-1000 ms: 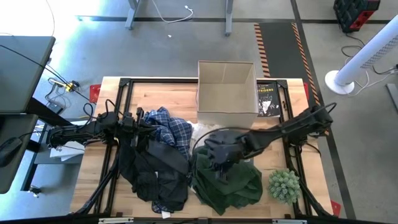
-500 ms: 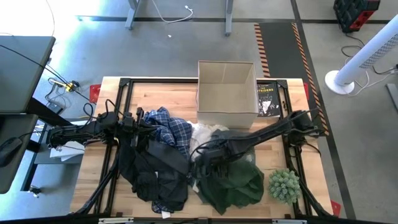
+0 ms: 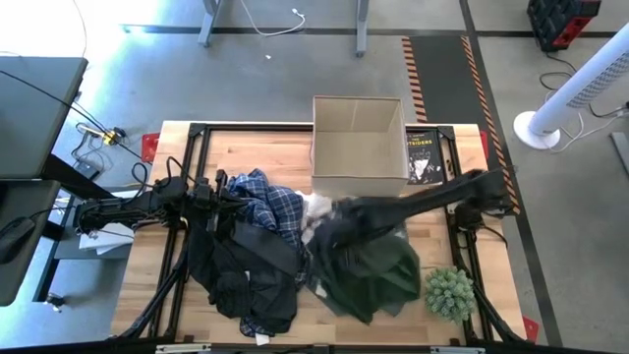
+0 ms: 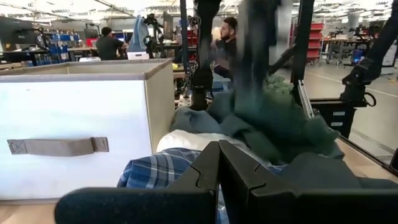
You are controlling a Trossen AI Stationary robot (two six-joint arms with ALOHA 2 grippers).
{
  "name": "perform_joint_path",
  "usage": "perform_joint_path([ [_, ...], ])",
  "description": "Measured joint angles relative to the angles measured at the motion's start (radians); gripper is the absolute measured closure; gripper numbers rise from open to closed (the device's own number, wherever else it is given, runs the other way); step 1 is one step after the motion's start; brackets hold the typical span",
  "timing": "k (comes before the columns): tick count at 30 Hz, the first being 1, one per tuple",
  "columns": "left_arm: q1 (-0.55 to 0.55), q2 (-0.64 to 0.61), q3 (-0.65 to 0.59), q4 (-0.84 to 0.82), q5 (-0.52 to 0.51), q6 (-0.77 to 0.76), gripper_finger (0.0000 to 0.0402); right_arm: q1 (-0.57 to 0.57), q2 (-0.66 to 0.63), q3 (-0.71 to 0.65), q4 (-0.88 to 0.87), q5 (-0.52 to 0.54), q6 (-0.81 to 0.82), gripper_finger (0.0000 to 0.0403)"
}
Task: Sort clothes
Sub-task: Put the green shirt into the laundry organizer
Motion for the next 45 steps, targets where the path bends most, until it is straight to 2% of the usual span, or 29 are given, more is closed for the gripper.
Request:
perform_joint_path([
  [3,0.0,0.0,0.0,0.0,0.001,-0.002,0.0398,-0.005,-0.052,0.125,0.004,0.052,0.02,0.0393],
  [5,0.0,0.0,0.0,0.0,0.002,-0.002,0.0398,-0.004,-0.085,0.21,0.022,0.167,-0.009,0.0392],
  [7,0.0,0.0,0.0,0.0,0.002,-0.001,0.0398,0.001,-0.114,0.289,0.059,0.326,-0.091,0.0394],
  [10,0.0,0.0,0.0,0.0,0.002,-0.001,0.0398,-0.005,-0.127,0.38,0.16,0.62,-0.287,0.0398],
  [12,0.0,0.0,0.0,0.0,0.002,-0.001,0.0398,-0.031,-0.124,0.435,0.268,0.772,-0.465,0.0398],
  [13,0.0,0.0,0.0,0.0,0.002,-0.001,0.0398,-0.049,-0.123,0.464,0.327,0.812,-0.551,0.0397],
  [15,0.0,0.0,0.0,0.0,0.002,0.0,0.0398,-0.098,-0.127,0.511,0.449,0.826,-0.706,0.0397],
  [19,0.0,0.0,0.0,0.0,0.003,0.001,0.0398,-0.209,-0.129,0.572,0.612,0.783,-0.919,0.0397],
  [21,0.0,0.0,0.0,0.0,0.003,0.001,0.0398,-0.27,-0.128,0.584,0.64,0.739,-0.935,0.0397],
  [25,0.0,0.0,0.0,0.0,0.003,0.001,0.0398,-0.381,-0.128,0.584,0.567,0.629,-0.764,0.0397],
  [30,0.0,0.0,0.0,0.0,0.003,-0.001,0.0398,-0.459,-0.108,0.555,0.282,0.451,-0.493,0.0397],
  [34,0.0,0.0,0.0,0.0,0.004,0.0,0.0398,-0.512,-0.095,0.481,0.094,0.314,-0.296,0.0397],
  [36,0.0,0.0,0.0,0.0,0.004,-0.001,0.0398,-0.537,-0.093,0.417,0.028,0.212,-0.224,0.0397],
  [39,0.0,0.0,0.0,0.0,0.004,0.0,0.0398,-0.563,-0.089,0.29,0.008,0.067,-0.159,0.0397],
  [43,0.0,0.0,0.0,0.0,0.004,0.0,0.0398,-0.601,-0.09,0.12,0.078,0.039,-0.113,0.0396],
  [45,0.0,0.0,0.0,0.0,0.004,0.0,0.0398,-0.628,-0.091,0.019,0.166,-0.031,-0.094,0.0396],
])
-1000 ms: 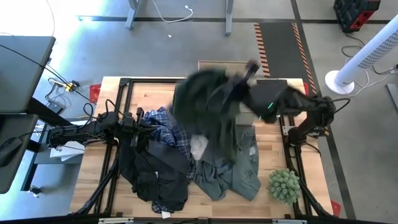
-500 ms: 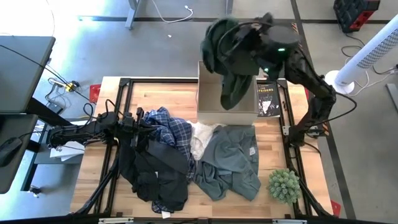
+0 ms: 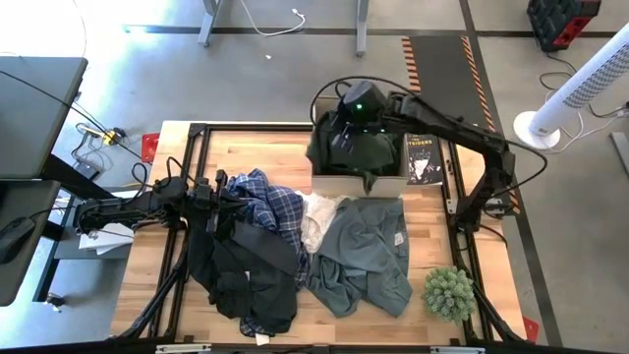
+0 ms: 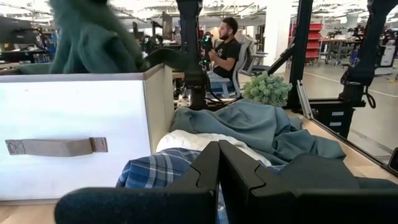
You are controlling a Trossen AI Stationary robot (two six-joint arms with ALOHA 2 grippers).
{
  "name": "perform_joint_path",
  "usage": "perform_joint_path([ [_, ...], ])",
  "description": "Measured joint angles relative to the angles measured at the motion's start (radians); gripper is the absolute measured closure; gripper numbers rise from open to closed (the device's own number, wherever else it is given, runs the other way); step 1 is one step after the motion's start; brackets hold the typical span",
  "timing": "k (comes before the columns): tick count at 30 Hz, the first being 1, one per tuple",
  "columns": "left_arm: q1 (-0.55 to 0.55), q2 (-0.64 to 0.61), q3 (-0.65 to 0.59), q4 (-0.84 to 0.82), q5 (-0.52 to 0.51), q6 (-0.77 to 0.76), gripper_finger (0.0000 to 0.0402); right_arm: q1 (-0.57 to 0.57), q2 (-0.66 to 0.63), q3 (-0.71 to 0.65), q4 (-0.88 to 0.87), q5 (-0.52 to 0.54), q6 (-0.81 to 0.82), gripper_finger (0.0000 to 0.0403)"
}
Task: Sort clothes
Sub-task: Put the green shirt into the laundry organizer
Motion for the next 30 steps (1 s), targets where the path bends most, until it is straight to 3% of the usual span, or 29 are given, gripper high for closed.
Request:
perform_joint_path([
  [4,0.0,0.0,0.0,0.0,0.0,0.0,0.0398,-0.039,0.001,-0.185,0.175,-0.254,0.052,0.0396],
  [6,0.0,0.0,0.0,0.0,0.0,0.0,0.0398,-0.055,0.001,-0.249,0.208,-0.261,0.085,0.0395],
  [9,0.0,0.0,0.0,0.0,0.0,0.001,0.0398,-0.078,0.001,-0.304,0.2,-0.188,0.112,0.0387],
  [12,0.0,0.0,0.0,0.0,0.0,0.001,0.0398,-0.091,0.001,-0.317,0.168,-0.178,0.132,0.0362],
  [19,0.0,0.0,0.0,0.0,0.0,0.001,0.0398,-0.092,0.001,-0.069,-0.107,-0.193,0.164,0.026],
  [21,0.0,0.0,0.0,0.0,0.0,0.001,0.0398,-0.092,0.0,0.03,-0.21,-0.132,0.181,0.024],
  [26,0.0,0.0,0.0,0.0,0.0,-0.001,0.0398,-0.138,-0.003,0.207,-0.447,0.164,0.276,0.0218],
  [30,0.0,0.0,0.0,0.0,0.0,-0.002,0.0398,-0.231,0.0,0.218,-0.58,0.182,0.359,0.0216],
])
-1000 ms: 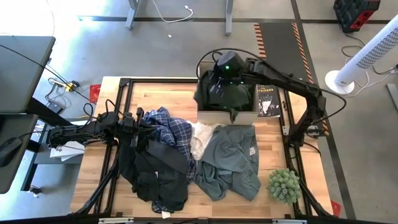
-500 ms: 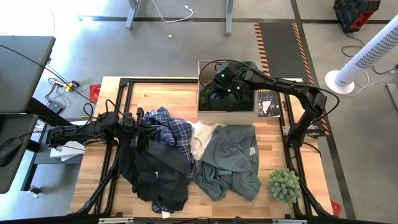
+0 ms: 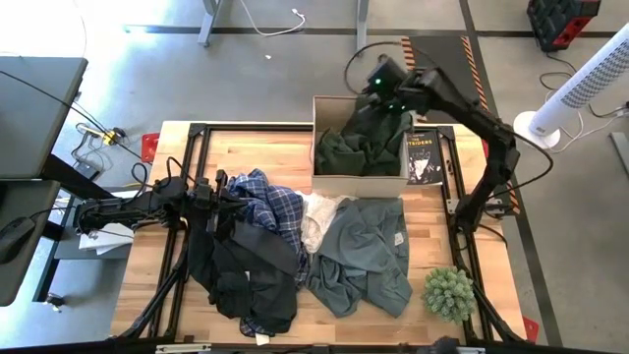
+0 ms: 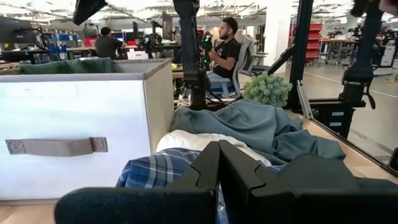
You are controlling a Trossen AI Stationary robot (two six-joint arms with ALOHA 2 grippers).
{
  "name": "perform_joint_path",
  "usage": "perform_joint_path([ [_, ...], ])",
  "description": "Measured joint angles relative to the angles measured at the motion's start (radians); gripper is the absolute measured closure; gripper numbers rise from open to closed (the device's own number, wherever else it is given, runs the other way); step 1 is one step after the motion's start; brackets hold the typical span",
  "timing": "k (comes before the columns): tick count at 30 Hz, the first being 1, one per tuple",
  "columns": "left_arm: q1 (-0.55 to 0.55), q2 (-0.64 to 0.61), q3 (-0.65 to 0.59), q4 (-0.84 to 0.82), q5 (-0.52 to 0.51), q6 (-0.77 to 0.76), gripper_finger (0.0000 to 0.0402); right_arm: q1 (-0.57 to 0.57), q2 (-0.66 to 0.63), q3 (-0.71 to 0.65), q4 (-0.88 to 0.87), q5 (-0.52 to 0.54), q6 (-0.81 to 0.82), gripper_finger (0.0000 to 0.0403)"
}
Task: Sort clothes
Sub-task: Put the green shirt into the laundry organizer
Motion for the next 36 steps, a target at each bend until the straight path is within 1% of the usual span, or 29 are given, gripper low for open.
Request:
perform_joint_path([
  [4,0.0,0.0,0.0,0.0,0.0,-0.027,0.0398,-0.081,0.005,-0.077,-0.067,-0.015,0.032,0.0215],
  [9,0.0,0.0,0.0,0.0,0.0,-0.042,0.0398,-0.112,0.005,-0.193,-0.059,-0.121,0.028,0.0215],
  [13,0.0,0.0,0.0,0.0,0.0,-0.042,0.0398,-0.105,0.006,-0.264,-0.058,-0.121,0.022,0.0219],
  [16,0.0,0.0,0.0,0.0,0.0,-0.042,0.0398,-0.105,0.006,-0.291,-0.054,-0.107,0.015,0.0237],
  [19,0.0,0.0,0.0,0.0,0.0,-0.042,0.0398,-0.093,0.006,-0.285,-0.049,-0.08,0.012,0.0271],
  [23,0.0,0.0,0.0,0.0,0.0,-0.042,0.0398,-0.074,0.006,-0.232,-0.048,-0.042,0.01,0.032],
  [30,0.0,0.0,0.0,0.0,0.0,-0.042,0.0398,-0.039,0.006,-0.146,-0.042,-0.034,-0.029,0.0394],
  [32,0.0,0.0,0.0,0.0,0.0,-0.042,0.0398,-0.031,0.006,-0.14,-0.039,-0.033,-0.038,0.0397],
  [36,0.0,0.0,0.0,0.0,0.0,-0.043,0.0398,-0.037,0.006,-0.139,-0.09,-0.025,0.018,0.0381],
])
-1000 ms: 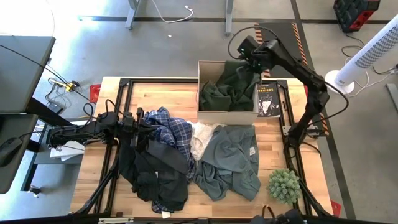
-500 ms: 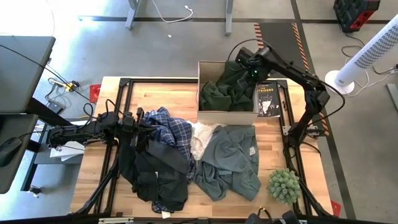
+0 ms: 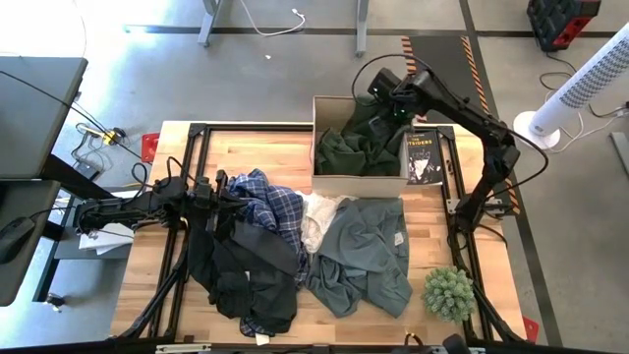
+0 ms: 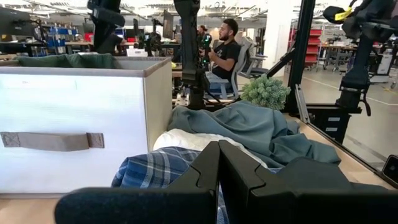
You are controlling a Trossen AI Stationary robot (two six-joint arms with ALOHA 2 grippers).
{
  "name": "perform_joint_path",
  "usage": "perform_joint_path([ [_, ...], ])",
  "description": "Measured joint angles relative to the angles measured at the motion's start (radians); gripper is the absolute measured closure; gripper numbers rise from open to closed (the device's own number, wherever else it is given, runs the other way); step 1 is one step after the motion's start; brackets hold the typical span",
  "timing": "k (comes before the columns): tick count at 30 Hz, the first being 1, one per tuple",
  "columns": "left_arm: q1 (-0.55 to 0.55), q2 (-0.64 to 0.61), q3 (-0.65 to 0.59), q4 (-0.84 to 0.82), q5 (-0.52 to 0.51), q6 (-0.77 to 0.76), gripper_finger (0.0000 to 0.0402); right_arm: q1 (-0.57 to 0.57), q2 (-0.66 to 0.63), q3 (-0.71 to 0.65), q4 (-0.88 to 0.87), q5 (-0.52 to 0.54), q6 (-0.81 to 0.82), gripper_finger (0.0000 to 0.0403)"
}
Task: Sort clothes
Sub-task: Put the green shirt into the laundry organizer
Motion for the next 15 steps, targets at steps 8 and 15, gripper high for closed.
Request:
perform_joint_path([
  [8,0.0,0.0,0.0,0.0,0.0,-0.06,0.0398,-0.064,-0.014,-0.008,-0.054,0.022,-0.097,0.0318],
  [15,0.0,0.0,0.0,0.0,0.0,-0.062,0.0398,-0.084,-0.013,-0.121,-0.053,0.004,-0.269,0.0259],
])
